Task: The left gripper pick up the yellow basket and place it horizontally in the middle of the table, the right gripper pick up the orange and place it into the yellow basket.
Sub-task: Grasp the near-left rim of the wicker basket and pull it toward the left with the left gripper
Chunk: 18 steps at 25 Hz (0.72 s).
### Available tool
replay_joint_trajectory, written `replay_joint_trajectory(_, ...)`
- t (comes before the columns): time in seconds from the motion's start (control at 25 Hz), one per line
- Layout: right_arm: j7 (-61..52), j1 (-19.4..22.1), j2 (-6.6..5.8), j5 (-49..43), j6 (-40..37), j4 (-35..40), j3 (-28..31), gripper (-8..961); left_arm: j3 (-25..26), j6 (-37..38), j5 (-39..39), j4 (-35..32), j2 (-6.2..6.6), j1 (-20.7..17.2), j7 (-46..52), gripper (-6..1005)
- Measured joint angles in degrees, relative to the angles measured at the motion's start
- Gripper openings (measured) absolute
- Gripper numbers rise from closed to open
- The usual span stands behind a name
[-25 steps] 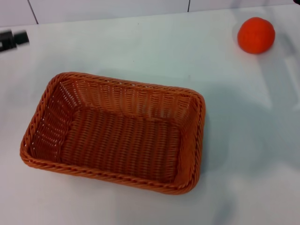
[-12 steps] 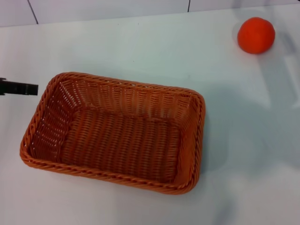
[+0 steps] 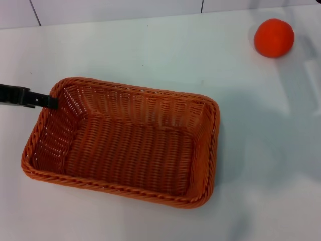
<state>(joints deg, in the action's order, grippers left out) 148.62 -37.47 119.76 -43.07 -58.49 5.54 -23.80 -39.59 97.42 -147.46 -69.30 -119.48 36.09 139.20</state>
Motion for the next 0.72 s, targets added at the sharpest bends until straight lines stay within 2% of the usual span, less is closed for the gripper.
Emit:
replay_joint_trajectory(0.16,0.0,-0.1,-0.11,0.0,0.8,0.2,0.1,926,-1.3,-0.5,-1.6,0.9,-0.49,0.5,0.6,717)
replay_joint_trajectory(0.24,0.0,-0.2,-0.11,0.0,1.0,0.3,0.1,926,-2.5,-2.4,-4.8,2.4,-1.36,1.2,1.1,710)
replay_joint_trajectory(0.4,0.0,-0.3,-0.15,0.0,1.1,0.3,0.1,926,-2.7,-4.3,-8.1,3.3,-2.23,2.0,1.6,696)
replay_joint_trajectory(0.64,0.0,-0.1,-0.15,0.0,1.1,0.3,0.1,925,-3.3,-4.6,-9.4,3.4,-2.78,2.1,1.6,674)
replay_joint_trajectory(0.72,0.0,0.0,-0.15,0.0,1.1,0.4,0.2,925,-3.3,-4.6,-9.4,3.3,-2.94,2.1,1.6,605)
